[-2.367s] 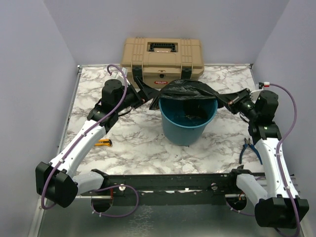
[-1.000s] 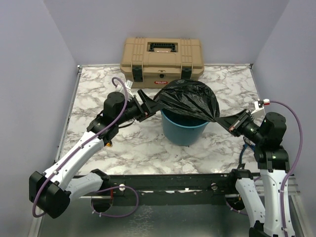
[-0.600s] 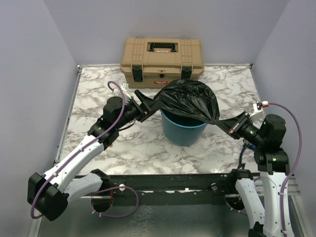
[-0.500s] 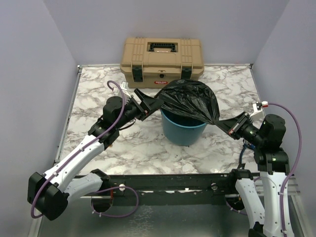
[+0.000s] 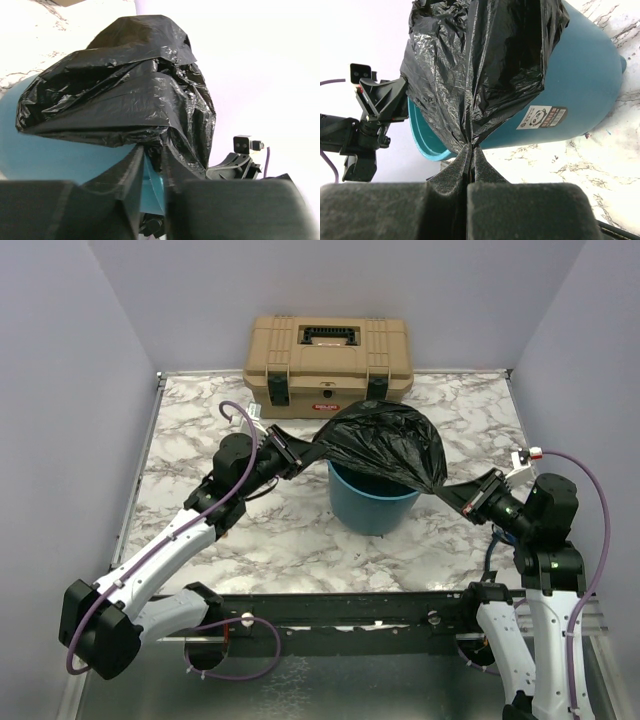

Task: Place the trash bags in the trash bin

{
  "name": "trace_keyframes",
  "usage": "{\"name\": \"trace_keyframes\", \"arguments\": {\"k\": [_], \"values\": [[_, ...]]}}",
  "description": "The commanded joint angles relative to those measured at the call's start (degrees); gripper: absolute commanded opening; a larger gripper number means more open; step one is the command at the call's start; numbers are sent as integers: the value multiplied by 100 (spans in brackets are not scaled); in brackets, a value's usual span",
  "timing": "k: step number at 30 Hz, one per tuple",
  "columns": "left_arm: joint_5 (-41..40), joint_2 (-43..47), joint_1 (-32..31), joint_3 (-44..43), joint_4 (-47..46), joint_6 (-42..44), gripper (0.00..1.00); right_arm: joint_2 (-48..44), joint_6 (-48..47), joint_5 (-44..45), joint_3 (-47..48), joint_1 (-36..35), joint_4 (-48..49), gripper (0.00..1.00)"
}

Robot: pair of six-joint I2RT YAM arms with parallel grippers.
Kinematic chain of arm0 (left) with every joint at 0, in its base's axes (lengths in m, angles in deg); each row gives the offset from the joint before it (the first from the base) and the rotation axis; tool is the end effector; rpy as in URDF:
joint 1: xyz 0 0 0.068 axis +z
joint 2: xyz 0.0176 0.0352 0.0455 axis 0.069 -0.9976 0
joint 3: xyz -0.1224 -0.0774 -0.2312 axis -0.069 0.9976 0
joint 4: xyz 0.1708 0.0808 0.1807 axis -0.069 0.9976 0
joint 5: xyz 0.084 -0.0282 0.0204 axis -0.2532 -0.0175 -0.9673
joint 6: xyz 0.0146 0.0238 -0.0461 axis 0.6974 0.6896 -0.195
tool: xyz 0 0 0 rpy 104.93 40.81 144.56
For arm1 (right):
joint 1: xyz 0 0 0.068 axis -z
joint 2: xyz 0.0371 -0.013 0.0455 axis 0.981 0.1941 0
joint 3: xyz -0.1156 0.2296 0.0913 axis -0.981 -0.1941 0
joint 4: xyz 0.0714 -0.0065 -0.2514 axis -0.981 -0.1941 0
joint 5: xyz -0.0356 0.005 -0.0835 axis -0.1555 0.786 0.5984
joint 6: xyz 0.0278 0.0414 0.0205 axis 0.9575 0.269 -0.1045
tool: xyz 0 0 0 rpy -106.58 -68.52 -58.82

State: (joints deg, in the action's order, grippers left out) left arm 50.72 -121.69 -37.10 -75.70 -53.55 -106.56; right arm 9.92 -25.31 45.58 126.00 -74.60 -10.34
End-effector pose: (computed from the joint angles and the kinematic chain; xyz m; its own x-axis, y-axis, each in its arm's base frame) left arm 0.2061 -0.1426 0.3289 -0.6825 -0.6406 -0.3519 0.1652 0.3338 -0.9281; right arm 0.1055 0.0135 0.3381 -0.6118 0.6441 -0.4592 -0.0653 0.5374 0.8408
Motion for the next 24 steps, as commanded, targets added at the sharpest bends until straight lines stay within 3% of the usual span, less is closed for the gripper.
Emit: {"name": "trace_keyframes", "arguments": {"k": [1, 8, 15, 24], "values": [[-125, 15, -39, -9, -179, 106, 15, -38, -68, -124, -74, 23, -120, 0], [-24, 70, -43, -142, 51, 236, 11, -90, -15, -91, -52, 27, -79, 0], [579, 100, -38, -366, 381, 496, 10, -80, -101, -215, 134, 27, -190, 0], [1049, 277, -38, -442, 1000, 898, 14, -165, -211, -289, 270, 24, -466, 0]]}}
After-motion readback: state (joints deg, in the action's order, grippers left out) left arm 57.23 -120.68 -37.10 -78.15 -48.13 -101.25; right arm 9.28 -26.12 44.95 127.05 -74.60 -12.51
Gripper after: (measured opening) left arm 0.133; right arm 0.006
